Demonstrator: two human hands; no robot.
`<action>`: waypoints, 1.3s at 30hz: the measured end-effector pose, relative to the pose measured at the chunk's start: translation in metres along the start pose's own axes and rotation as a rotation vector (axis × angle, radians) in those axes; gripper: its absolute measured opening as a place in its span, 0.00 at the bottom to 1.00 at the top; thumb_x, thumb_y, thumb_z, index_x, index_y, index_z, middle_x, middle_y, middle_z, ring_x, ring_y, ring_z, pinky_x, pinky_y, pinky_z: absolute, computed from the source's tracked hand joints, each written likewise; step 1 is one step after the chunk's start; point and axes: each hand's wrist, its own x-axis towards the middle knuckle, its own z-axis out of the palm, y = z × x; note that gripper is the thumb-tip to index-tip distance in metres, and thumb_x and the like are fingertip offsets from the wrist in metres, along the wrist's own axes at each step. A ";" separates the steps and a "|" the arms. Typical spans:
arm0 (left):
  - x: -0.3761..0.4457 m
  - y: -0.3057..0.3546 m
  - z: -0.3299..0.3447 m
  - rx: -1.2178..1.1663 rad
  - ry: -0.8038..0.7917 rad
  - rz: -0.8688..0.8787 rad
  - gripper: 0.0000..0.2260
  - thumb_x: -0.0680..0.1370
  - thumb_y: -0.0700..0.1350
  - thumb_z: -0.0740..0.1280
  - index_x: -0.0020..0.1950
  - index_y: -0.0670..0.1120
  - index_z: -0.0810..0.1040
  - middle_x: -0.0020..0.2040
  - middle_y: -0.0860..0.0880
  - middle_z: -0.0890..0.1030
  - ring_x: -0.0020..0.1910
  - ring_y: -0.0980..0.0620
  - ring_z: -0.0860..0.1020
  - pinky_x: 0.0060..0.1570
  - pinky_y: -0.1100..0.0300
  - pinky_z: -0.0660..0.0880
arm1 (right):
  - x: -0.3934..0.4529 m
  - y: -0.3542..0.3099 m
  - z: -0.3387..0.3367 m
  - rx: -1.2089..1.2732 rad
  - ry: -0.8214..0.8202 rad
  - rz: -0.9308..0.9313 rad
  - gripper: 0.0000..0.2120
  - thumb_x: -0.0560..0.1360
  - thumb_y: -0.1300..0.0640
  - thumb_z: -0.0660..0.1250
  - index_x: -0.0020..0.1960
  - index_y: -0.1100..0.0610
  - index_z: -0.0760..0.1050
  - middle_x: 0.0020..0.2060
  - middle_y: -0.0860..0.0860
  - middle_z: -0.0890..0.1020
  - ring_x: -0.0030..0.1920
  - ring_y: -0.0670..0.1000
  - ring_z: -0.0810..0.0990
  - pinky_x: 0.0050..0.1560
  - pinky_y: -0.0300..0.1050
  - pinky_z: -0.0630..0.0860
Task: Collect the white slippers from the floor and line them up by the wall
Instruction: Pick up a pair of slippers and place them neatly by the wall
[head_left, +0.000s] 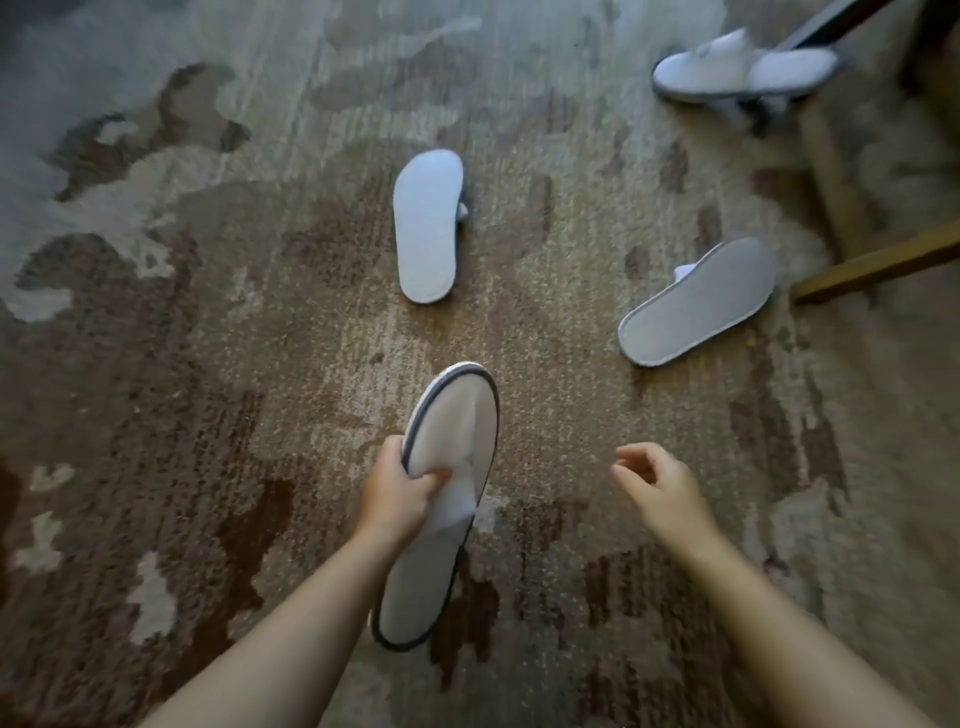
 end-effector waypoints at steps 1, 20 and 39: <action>0.001 0.019 -0.002 -0.031 -0.018 0.028 0.11 0.70 0.41 0.70 0.46 0.49 0.68 0.46 0.45 0.77 0.46 0.44 0.75 0.46 0.51 0.73 | -0.001 -0.010 -0.014 0.017 0.040 0.015 0.09 0.73 0.63 0.63 0.53 0.62 0.73 0.43 0.53 0.76 0.45 0.49 0.73 0.46 0.40 0.67; 0.146 0.125 0.120 -0.087 -0.094 0.131 0.09 0.68 0.43 0.71 0.38 0.54 0.72 0.43 0.48 0.79 0.47 0.44 0.78 0.49 0.46 0.77 | 0.219 0.035 -0.044 0.361 0.464 0.458 0.30 0.66 0.54 0.72 0.61 0.64 0.64 0.62 0.60 0.74 0.61 0.60 0.73 0.63 0.54 0.69; 0.172 0.131 0.126 -0.157 -0.042 0.072 0.10 0.69 0.41 0.70 0.37 0.53 0.71 0.38 0.52 0.76 0.39 0.52 0.75 0.45 0.51 0.74 | 0.235 0.017 -0.043 0.518 0.543 0.298 0.21 0.67 0.65 0.69 0.56 0.60 0.64 0.47 0.52 0.73 0.44 0.50 0.75 0.44 0.40 0.72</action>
